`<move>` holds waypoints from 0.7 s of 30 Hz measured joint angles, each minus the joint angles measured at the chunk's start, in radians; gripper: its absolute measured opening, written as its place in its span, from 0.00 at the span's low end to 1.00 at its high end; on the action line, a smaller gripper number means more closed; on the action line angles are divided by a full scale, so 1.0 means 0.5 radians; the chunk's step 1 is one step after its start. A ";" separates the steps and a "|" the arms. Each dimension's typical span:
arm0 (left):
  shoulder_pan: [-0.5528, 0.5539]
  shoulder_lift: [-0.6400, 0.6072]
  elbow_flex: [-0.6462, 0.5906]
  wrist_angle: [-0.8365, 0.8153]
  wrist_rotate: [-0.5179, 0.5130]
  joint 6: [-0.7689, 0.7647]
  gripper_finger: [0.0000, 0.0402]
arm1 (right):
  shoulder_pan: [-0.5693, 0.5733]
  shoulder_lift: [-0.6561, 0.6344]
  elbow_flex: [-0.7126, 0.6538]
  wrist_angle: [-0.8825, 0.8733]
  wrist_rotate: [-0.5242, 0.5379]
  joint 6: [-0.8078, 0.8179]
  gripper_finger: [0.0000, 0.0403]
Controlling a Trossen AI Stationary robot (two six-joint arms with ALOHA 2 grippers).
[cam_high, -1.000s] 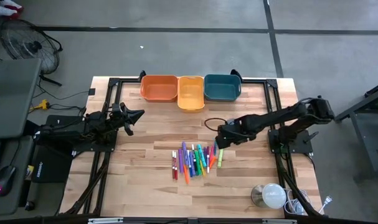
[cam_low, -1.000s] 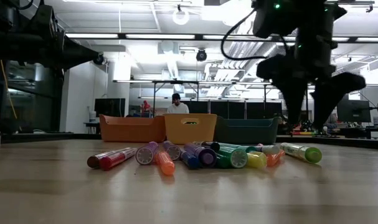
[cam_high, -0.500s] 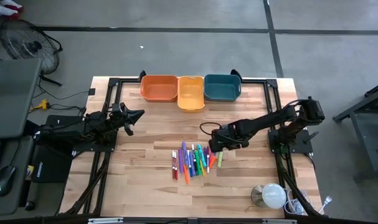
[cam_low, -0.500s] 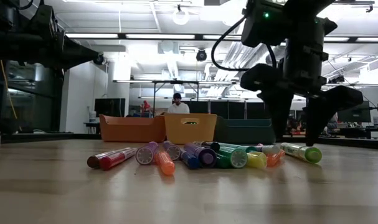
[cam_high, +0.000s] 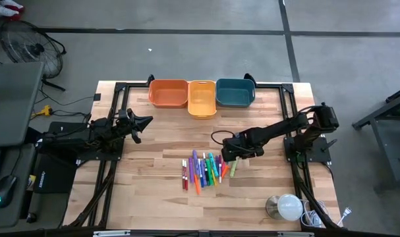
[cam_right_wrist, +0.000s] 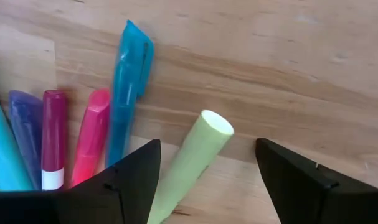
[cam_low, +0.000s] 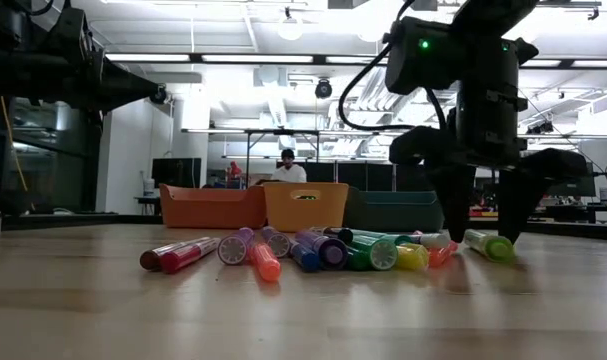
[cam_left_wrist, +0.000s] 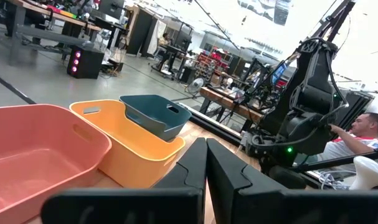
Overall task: Pick & Place Markers
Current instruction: Put the light green highlighter into the blue bin
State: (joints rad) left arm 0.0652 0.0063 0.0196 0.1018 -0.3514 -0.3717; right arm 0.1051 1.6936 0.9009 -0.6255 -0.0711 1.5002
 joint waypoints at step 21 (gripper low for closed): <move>0.000 0.000 0.000 0.000 0.000 0.000 0.01 | 0.131 0.005 -0.005 -0.144 -0.144 0.199 0.52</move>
State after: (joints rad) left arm 0.0654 0.0063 0.0196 0.1020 -0.3515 -0.3717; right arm 0.1706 1.6962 0.8986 -0.6977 -0.1433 1.5996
